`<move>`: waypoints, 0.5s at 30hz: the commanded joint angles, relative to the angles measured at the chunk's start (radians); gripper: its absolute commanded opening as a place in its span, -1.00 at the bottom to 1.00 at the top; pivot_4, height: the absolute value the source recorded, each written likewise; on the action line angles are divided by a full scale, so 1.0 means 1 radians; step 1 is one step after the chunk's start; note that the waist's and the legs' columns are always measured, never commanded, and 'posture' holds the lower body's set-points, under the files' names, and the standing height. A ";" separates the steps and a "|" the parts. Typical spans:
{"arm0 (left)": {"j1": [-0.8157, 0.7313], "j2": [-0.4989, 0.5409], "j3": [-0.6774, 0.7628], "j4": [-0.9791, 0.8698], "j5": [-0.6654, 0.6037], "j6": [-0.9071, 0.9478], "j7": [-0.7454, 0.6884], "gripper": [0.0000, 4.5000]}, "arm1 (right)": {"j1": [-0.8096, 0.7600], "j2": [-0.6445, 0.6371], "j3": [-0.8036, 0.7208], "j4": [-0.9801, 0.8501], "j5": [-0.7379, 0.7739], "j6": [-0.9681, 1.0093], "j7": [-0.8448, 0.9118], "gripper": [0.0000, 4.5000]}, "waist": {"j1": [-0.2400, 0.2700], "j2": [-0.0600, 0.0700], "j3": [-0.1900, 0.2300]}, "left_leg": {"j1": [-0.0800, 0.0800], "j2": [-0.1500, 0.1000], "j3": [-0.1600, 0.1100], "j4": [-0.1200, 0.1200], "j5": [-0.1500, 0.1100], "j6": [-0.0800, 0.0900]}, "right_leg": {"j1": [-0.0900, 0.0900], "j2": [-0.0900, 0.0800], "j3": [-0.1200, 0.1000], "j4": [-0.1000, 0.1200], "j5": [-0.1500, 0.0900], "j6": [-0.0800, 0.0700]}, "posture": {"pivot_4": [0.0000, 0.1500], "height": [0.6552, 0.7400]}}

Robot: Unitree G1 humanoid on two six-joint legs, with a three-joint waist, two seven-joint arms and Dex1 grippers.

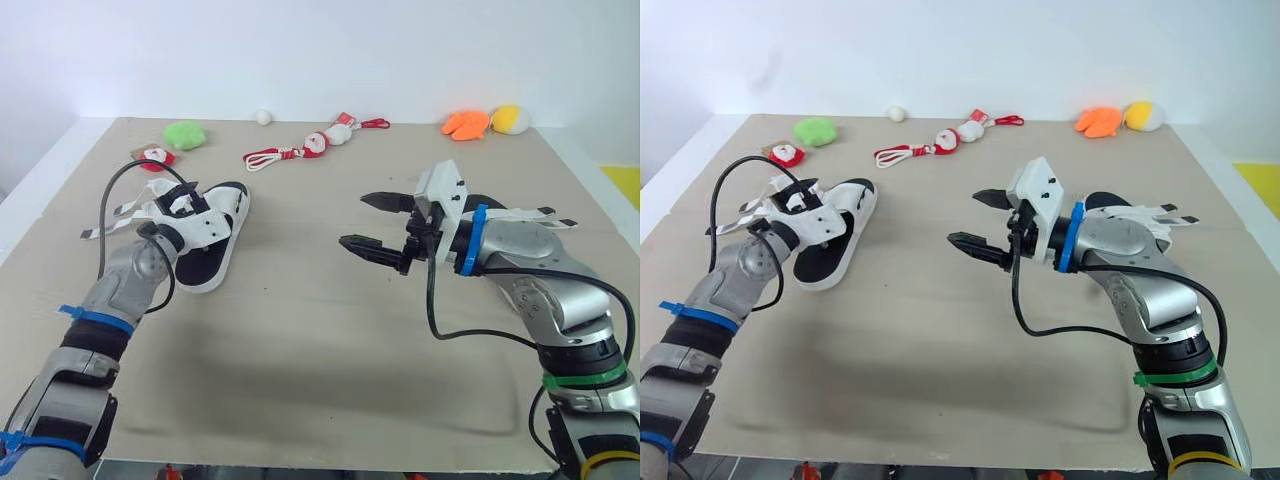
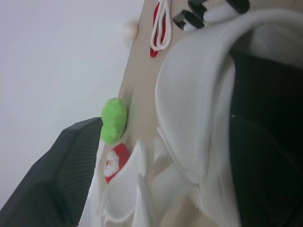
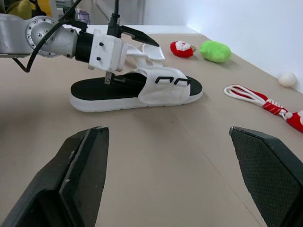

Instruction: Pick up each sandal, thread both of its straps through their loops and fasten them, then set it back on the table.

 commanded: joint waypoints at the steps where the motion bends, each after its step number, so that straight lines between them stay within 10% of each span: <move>1: -0.034 0.000 -0.013 0.050 0.016 -0.058 0.025 0.41 | -0.025 0.007 -0.031 -0.036 -0.002 0.000 -0.008 1.00 | 0.000 0.000 0.000 | 0.000 0.000 0.000 0.000 0.000 0.000 | 0.000 0.000 0.000 0.000 0.000 0.000 | 1.00 1.00; 7: -0.061 0.007 -0.020 0.131 0.013 -0.135 0.044 -0.88 | -0.020 0.024 -0.052 -0.036 0.009 0.015 -0.016 1.00 | 0.000 0.000 0.000 | 0.001 0.000 -0.001 0.000 0.002 -0.002 | -0.001 0.000 0.000 0.003 0.000 0.000 | 1.00 1.00; 15: -0.146 0.041 -0.068 0.122 -0.001 -0.523 -0.001 -0.97 | -0.044 0.023 -0.232 0.014 0.266 0.189 0.013 1.00 | 0.003 -0.002 0.001 | 0.001 -0.001 0.000 0.000 0.004 -0.003 | 0.000 -0.001 0.000 0.003 0.002 -0.001 | 1.00 1.00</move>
